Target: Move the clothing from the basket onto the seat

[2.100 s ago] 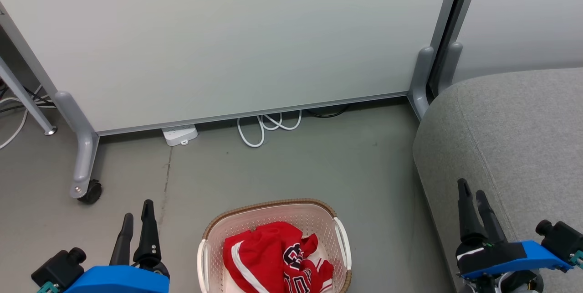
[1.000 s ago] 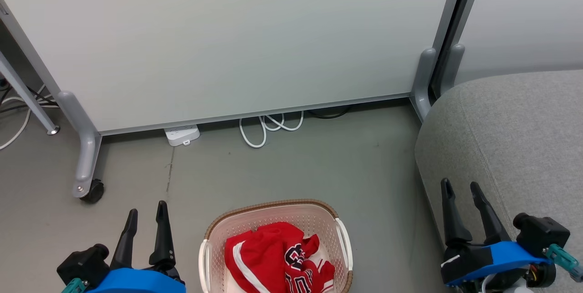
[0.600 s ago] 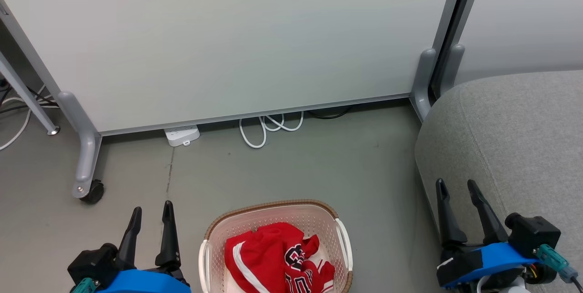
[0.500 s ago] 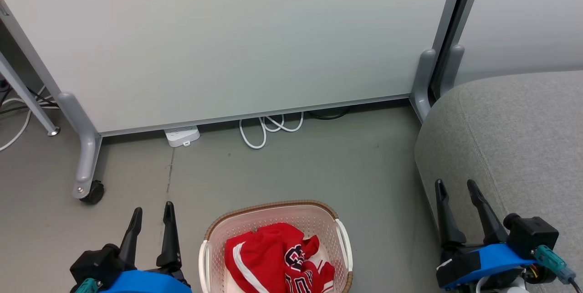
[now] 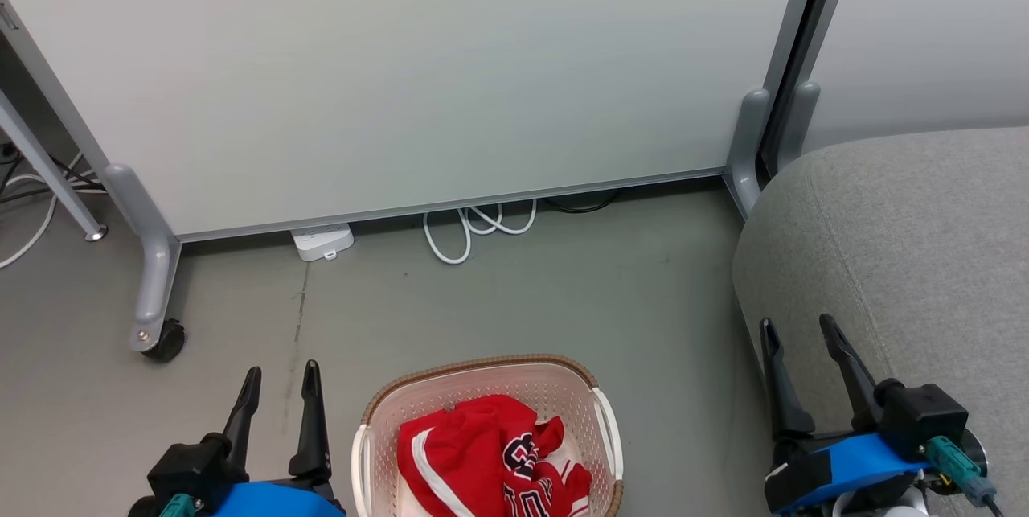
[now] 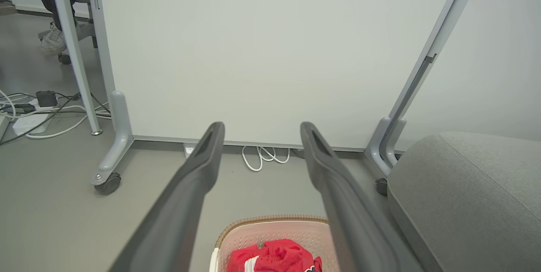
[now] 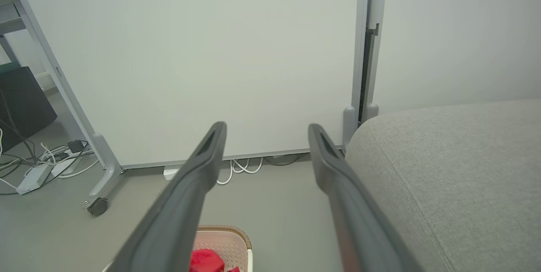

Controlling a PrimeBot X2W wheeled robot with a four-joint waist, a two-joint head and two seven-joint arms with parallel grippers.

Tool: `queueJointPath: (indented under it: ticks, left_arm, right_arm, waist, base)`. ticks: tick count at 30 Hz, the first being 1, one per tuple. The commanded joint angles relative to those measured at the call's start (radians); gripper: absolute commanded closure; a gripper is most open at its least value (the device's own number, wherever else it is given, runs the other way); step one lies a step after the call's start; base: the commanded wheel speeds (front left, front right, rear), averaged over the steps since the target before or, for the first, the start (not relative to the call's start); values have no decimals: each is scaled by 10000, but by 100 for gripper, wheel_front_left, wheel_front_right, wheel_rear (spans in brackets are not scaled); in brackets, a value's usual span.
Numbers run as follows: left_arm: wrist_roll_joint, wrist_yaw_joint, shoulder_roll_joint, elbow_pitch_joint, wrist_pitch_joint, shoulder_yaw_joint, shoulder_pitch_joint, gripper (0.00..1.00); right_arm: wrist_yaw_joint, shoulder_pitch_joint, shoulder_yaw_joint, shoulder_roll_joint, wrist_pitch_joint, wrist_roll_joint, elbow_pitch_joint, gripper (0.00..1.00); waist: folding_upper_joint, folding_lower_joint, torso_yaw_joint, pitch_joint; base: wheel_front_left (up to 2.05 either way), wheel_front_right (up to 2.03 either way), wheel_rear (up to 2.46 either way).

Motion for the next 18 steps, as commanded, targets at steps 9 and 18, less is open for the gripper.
queueJointPath:
  ticks: [9, 18]
  left_arm:
    - [596, 93, 65, 68, -230, -52, -80, 0]
    - [580, 95, 65, 187, -251, -70, -115, 0]
  right_arm:
    - [0, 35, 44, -52, -217, -738, -9, 0]
    - [0, 114, 21, -51, -210, -751, -91, 0]
  waist:
    - [-1, 0, -17, 3]
    - [-1, 0, -19, -16]
  base:
    - [0, 0, 0]
    - [0, 0, 0]
